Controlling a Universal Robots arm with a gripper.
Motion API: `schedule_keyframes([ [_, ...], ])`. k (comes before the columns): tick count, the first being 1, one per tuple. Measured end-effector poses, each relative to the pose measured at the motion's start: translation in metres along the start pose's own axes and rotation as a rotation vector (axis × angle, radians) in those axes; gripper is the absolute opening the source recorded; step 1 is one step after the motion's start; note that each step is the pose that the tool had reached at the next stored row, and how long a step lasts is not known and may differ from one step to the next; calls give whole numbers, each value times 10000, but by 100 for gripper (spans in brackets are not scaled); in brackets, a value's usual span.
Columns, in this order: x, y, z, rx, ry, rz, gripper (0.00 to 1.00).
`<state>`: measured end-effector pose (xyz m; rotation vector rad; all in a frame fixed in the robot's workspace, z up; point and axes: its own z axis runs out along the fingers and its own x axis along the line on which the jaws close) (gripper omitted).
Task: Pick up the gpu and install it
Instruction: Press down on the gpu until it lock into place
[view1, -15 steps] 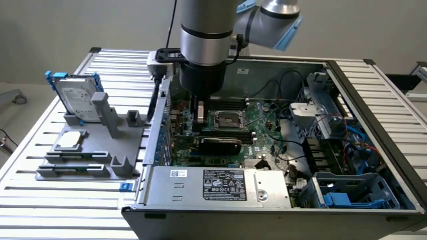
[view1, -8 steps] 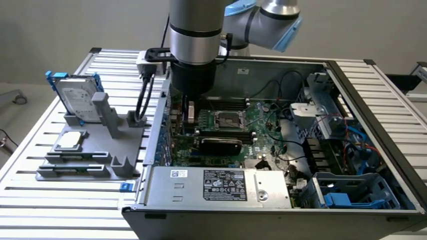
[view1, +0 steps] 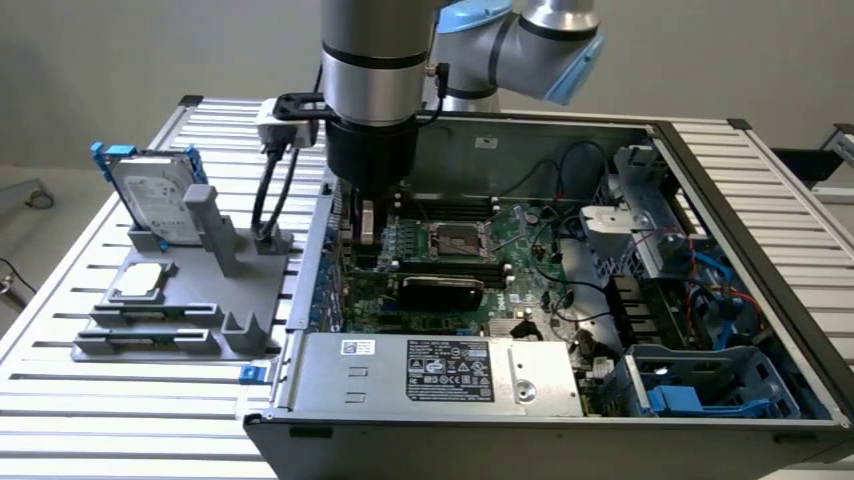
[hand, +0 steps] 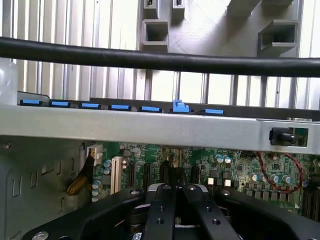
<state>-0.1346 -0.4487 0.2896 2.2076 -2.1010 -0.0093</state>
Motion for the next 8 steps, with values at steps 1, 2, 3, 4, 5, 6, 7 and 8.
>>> schedule_keyframes([
  [1,0,8,-7,-6,11,1,11],
  [2,0,16,-14,-12,16,1,11],
  [3,0,22,-23,-21,19,0,11],
  [4,1,28,-32,-31,20,-1,11],
  [5,1,33,-40,-41,20,-1,11],
  [6,1,39,-49,-52,21,-2,11],
  [7,1,45,-57,-63,23,-2,11],
  [8,2,50,-65,-74,25,-3,11],
])
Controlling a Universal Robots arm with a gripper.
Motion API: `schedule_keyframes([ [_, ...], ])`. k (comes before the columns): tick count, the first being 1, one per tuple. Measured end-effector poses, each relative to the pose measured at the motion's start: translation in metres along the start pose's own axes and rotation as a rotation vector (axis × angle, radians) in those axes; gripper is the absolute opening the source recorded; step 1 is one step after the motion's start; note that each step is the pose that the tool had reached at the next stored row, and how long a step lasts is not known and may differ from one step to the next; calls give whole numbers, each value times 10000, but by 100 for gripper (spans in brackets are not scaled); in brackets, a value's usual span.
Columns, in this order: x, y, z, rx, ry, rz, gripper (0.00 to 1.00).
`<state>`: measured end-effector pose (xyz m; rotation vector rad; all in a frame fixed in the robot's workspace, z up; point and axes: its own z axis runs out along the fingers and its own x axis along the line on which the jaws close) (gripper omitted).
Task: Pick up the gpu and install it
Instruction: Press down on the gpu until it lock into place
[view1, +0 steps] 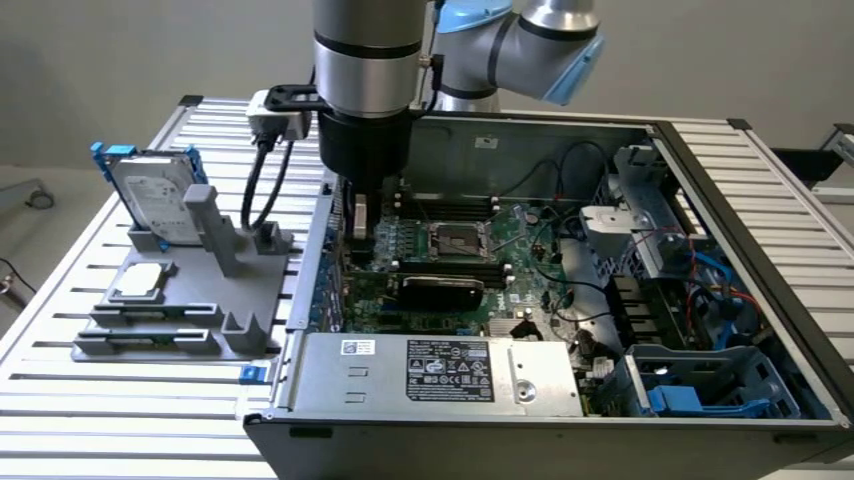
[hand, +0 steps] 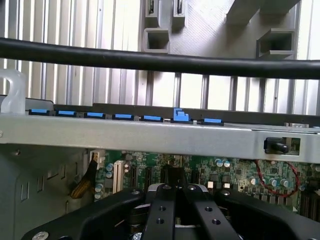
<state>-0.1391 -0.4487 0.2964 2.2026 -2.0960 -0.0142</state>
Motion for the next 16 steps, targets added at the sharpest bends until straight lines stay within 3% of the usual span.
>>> schedule_keyframes([
  [16,0,55,-34,-75,49,0,11],
])
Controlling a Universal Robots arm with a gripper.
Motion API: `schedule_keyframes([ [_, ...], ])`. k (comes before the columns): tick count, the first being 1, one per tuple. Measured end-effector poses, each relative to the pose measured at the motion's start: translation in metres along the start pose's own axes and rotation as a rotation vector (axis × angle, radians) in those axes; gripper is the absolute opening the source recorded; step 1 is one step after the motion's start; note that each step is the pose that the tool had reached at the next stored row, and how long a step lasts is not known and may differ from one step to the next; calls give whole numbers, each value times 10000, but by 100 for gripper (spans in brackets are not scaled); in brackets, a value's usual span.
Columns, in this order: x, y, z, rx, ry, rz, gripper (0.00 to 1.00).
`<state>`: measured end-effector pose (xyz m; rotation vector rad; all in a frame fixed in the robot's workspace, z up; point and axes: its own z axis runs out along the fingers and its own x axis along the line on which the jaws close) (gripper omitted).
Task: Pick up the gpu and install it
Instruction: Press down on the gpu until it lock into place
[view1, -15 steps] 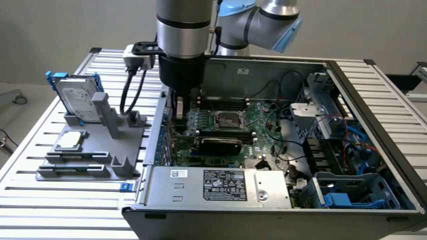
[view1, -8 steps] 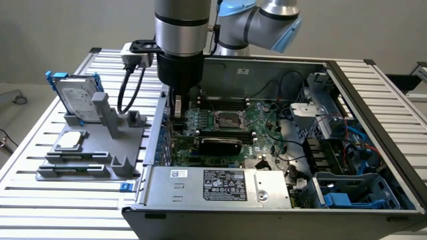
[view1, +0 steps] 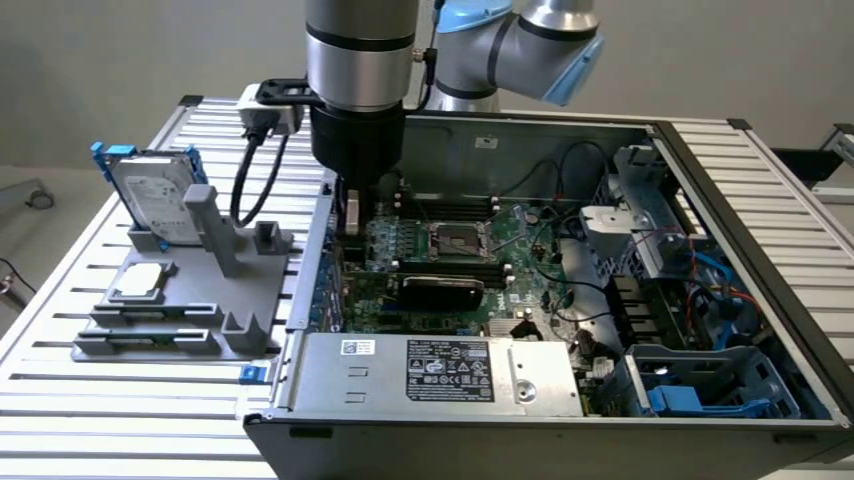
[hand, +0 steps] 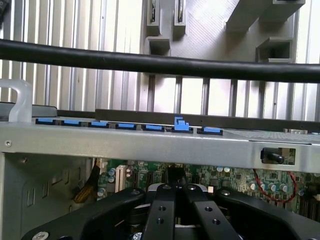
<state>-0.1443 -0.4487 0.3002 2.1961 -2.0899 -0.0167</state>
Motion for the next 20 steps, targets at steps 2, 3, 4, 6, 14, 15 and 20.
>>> schedule_keyframes([
  [2,0,4,0,-5,0,2,11],
  [3,0,6,0,-7,0,4,11],
  [4,0,9,0,-8,0,8,11],
  [6,0,14,0,-11,-1,17,11],
  [14,-2,36,3,-16,-6,68,11],
  [15,-2,38,3,-17,-6,73,11],
  [20,-2,40,1,-18,-10,103,11],
])
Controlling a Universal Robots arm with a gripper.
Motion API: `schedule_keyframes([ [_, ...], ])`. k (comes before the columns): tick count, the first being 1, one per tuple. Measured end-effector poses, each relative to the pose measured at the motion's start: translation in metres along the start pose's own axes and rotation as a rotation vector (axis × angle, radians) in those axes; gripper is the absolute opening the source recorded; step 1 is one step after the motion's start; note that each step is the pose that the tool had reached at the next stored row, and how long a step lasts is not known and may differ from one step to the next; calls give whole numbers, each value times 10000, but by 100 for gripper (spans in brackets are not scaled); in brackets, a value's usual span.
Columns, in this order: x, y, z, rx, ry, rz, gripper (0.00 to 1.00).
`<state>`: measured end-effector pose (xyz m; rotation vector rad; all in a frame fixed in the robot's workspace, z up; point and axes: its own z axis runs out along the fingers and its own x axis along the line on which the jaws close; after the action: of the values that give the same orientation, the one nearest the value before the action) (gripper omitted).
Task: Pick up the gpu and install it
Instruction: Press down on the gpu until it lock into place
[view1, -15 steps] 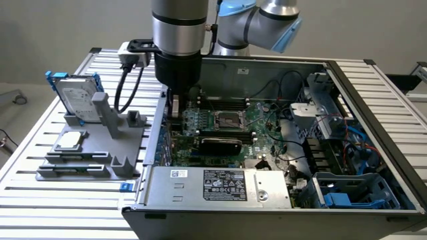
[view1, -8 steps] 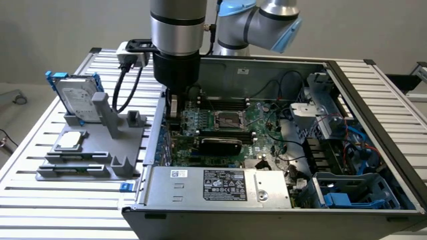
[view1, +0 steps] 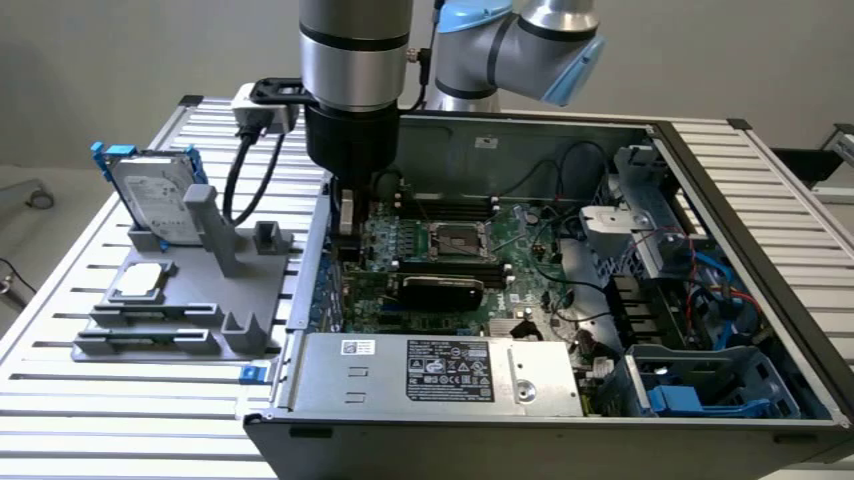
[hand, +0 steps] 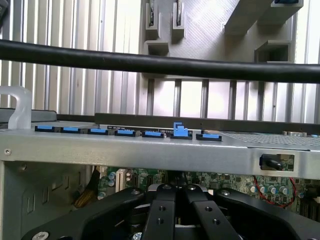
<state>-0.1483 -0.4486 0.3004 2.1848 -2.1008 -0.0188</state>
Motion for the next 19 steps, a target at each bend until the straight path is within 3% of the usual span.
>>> schedule_keyframes([
  [19,-22,5,-13,-12,-7,128,11],
])
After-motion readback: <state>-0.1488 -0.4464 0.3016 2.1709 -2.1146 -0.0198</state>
